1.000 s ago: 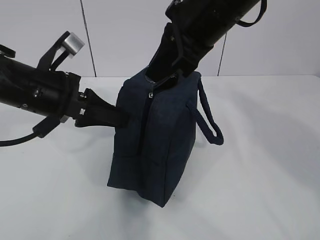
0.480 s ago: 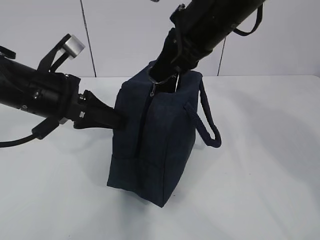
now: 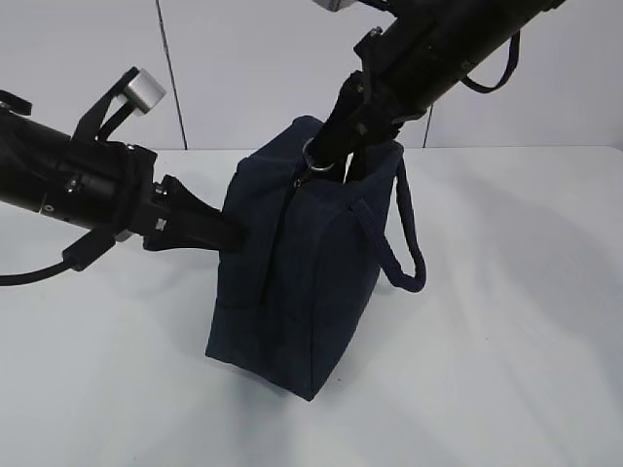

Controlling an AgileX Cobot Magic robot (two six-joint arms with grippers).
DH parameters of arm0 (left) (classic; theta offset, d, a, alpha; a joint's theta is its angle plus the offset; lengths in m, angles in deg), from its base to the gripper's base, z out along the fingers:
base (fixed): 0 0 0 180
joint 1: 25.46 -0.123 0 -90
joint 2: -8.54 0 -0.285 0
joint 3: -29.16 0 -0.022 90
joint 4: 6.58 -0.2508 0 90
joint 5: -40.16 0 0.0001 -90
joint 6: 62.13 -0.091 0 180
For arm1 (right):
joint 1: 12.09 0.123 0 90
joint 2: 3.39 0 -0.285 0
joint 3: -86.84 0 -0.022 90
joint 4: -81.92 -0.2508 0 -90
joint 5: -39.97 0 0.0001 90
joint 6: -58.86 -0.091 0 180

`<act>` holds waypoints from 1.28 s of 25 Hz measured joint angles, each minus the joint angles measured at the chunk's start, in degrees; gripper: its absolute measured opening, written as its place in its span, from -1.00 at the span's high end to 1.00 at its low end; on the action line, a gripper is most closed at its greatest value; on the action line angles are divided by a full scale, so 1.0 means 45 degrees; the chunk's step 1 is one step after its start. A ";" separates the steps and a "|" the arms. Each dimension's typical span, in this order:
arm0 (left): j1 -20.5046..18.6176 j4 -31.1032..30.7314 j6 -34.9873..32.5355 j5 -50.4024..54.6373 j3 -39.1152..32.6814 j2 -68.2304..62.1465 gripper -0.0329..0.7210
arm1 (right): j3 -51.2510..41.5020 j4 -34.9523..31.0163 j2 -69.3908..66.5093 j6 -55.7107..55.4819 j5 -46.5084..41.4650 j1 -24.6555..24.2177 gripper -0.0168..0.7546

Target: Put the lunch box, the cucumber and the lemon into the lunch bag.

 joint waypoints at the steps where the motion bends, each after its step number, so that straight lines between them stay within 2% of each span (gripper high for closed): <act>1: 0.0000 0.0000 0.0000 -0.0022 0.0000 0.0000 0.92 | 0.0000 -0.0205 0.0000 0.0062 -0.0023 -0.0057 0.94; 9: 0.0000 -0.0078 0.0000 -0.0451 0.0000 0.0000 0.92 | 0.0337 -0.1879 -0.0049 0.0837 -0.1314 -0.0201 0.94; 25: 0.0000 0.0171 0.0000 -0.0635 0.0000 0.0000 0.92 | 0.1221 -0.1672 -0.0093 0.0851 -0.1555 -0.0201 0.94; 32: 0.0000 0.0020 0.0000 -0.0673 0.0000 0.0000 0.92 | 0.1295 -0.1037 -0.0128 0.0851 -0.1355 -0.0201 0.94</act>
